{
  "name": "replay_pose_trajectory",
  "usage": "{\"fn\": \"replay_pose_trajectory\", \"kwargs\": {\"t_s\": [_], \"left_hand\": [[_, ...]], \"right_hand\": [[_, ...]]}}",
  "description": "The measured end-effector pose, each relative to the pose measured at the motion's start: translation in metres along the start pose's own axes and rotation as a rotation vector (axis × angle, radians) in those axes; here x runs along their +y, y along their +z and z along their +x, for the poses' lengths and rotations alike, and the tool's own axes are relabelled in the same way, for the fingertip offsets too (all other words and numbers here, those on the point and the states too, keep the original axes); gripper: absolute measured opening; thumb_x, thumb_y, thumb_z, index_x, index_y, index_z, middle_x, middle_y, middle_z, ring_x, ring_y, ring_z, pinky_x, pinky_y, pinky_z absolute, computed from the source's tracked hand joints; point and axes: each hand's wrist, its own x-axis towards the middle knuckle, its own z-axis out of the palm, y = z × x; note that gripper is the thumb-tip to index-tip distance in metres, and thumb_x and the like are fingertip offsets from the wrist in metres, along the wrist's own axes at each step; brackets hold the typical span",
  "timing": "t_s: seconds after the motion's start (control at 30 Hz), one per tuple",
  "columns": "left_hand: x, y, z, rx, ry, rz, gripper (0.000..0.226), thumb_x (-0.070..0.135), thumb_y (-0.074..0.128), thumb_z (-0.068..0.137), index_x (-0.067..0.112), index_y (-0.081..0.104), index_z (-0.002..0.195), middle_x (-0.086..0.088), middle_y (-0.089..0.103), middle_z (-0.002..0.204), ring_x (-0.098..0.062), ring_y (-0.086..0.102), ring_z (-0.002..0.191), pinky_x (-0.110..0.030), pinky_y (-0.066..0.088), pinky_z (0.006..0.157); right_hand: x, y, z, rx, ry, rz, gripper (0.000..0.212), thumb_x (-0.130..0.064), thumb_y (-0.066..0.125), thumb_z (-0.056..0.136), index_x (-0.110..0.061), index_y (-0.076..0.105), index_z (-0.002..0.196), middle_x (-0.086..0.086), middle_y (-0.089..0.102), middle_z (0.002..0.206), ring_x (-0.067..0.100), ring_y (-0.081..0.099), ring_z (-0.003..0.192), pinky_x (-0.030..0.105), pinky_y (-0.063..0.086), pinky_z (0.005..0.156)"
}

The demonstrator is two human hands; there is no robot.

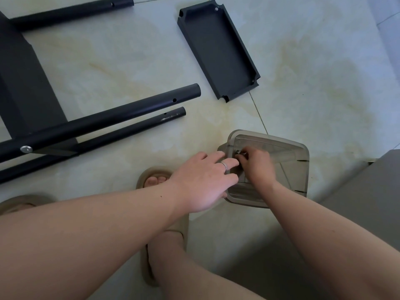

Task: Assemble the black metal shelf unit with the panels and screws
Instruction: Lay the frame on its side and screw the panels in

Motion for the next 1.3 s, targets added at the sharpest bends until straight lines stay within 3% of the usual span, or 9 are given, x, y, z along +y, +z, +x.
{"fn": "replay_pose_trajectory", "kwargs": {"t_s": [0.27,0.47,0.57,0.63,0.73,0.83,1.0,1.1,1.3], "left_hand": [[-0.001,0.003,0.000,-0.006,-0.003,0.001,0.027,0.041,0.051,0.099,0.029,0.054,0.123,0.002,0.026,0.160,-0.027,0.031,0.138,-0.042,0.038,0.099],[-0.012,-0.006,-0.011,0.076,-0.065,-0.166,0.037,0.040,0.049,0.100,0.028,0.046,0.134,-0.003,0.013,0.166,-0.026,0.038,0.138,-0.040,0.041,0.101],[-0.025,-0.018,-0.022,0.098,-0.356,-0.512,0.034,0.041,0.047,0.101,0.027,0.051,0.132,0.002,0.043,0.149,-0.019,0.050,0.128,-0.033,0.043,0.095],[-0.033,-0.030,-0.025,0.105,-0.685,-0.949,0.026,0.043,0.047,0.101,0.025,0.060,0.116,0.005,0.062,0.126,-0.015,0.060,0.113,-0.029,0.047,0.087],[-0.048,-0.055,-0.038,0.096,-0.985,-1.575,0.039,0.047,0.044,0.103,0.015,0.067,0.108,-0.003,0.075,0.104,-0.021,0.072,0.098,-0.034,0.054,0.084],[-0.062,-0.078,-0.068,0.063,-0.943,-1.896,0.056,0.053,0.038,0.103,0.007,0.068,0.110,-0.009,0.077,0.100,-0.023,0.075,0.092,-0.039,0.056,0.088],[-0.076,-0.107,-0.107,0.091,-0.837,-2.087,0.058,0.056,0.034,0.103,0.007,0.065,0.099,-0.012,0.065,0.093,-0.025,0.067,0.083,-0.040,0.055,0.087],[-0.095,-0.115,-0.133,0.145,-0.930,-2.052,0.059,0.053,0.035,0.104,0.007,0.066,0.084,-0.008,0.067,0.076,-0.019,0.066,0.066,-0.031,0.056,0.067],[-0.131,-0.120,-0.187,0.367,-0.957,-2.047,0.028,0.003,0.038,0.095,0.007,0.064,0.089,-0.006,0.066,0.073,-0.014,0.063,0.060,-0.020,0.051,0.052]], "right_hand": [[-0.009,0.001,-0.003,0.016,0.045,0.055,0.016,-0.018,0.058,0.094,-0.013,0.071,0.101,0.014,0.072,0.093,0.037,0.065,0.088,0.039,0.053,0.072],[-0.017,-0.031,-0.021,0.148,0.097,0.388,0.004,-0.016,0.066,0.092,-0.017,0.069,0.090,-0.009,0.065,0.073,0.002,0.060,0.063,0.021,0.051,0.064],[-0.041,-0.057,-0.038,0.180,0.060,0.578,0.008,-0.016,0.070,0.091,-0.021,0.066,0.085,-0.006,0.066,0.074,0.003,0.061,0.065,0.017,0.049,0.062],[-0.067,-0.076,-0.053,0.156,-0.013,0.718,0.011,-0.015,0.072,0.090,-0.023,0.068,0.084,-0.009,0.066,0.072,0.011,0.061,0.067,0.026,0.052,0.064],[-0.112,-0.101,-0.080,0.120,-0.243,0.820,0.014,-0.009,0.074,0.090,-0.022,0.070,0.085,-0.010,0.064,0.068,0.007,0.055,0.061,0.019,0.048,0.060],[-0.158,-0.114,-0.104,0.131,-0.515,0.761,0.011,-0.006,0.073,0.088,-0.017,0.070,0.089,-0.006,0.066,0.073,0.011,0.060,0.063,0.021,0.050,0.061],[-0.218,-0.113,-0.116,0.070,-0.797,0.616,0.019,0.000,0.073,0.086,-0.012,0.074,0.101,-0.002,0.067,0.082,0.015,0.062,0.070,0.030,0.052,0.064],[-0.239,-0.111,-0.117,0.037,-0.803,0.652,0.023,-0.008,0.069,0.087,-0.016,0.073,0.108,-0.007,0.069,0.087,0.014,0.066,0.075,0.026,0.053,0.065],[-0.265,-0.104,-0.115,-0.051,-0.799,0.587,0.023,-0.008,0.068,0.093,-0.022,0.070,0.112,-0.015,0.070,0.091,0.010,0.067,0.092,0.016,0.051,0.076]]}}
